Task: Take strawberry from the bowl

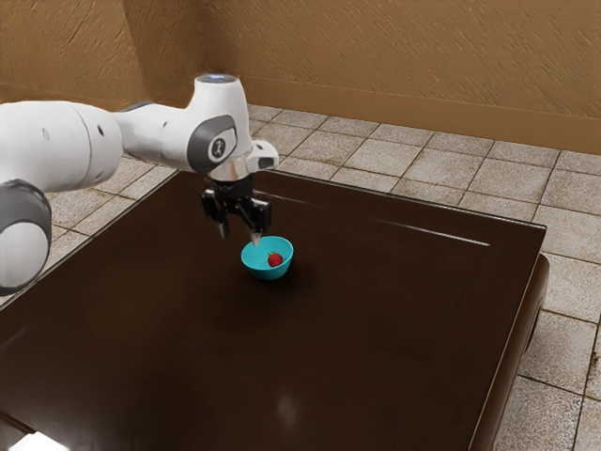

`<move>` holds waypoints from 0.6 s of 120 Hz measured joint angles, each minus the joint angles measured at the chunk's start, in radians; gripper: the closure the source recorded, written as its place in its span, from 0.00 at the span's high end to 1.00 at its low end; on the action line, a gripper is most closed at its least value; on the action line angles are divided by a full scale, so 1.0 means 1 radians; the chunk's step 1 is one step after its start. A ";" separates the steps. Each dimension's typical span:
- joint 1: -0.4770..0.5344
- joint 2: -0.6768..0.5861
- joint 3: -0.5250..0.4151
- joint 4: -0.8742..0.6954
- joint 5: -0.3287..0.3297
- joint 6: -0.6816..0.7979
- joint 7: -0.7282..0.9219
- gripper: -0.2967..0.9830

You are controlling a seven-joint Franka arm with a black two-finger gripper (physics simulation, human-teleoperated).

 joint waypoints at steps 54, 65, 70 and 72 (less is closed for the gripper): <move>0.053 0.288 -0.017 0.207 -0.142 0.156 -0.062 0.52; 0.056 0.305 -0.024 0.221 -0.147 0.163 -0.078 0.51; 0.057 0.312 -0.026 0.226 -0.149 0.165 -0.084 0.51; 0.057 0.315 -0.027 0.228 -0.149 0.166 -0.087 0.51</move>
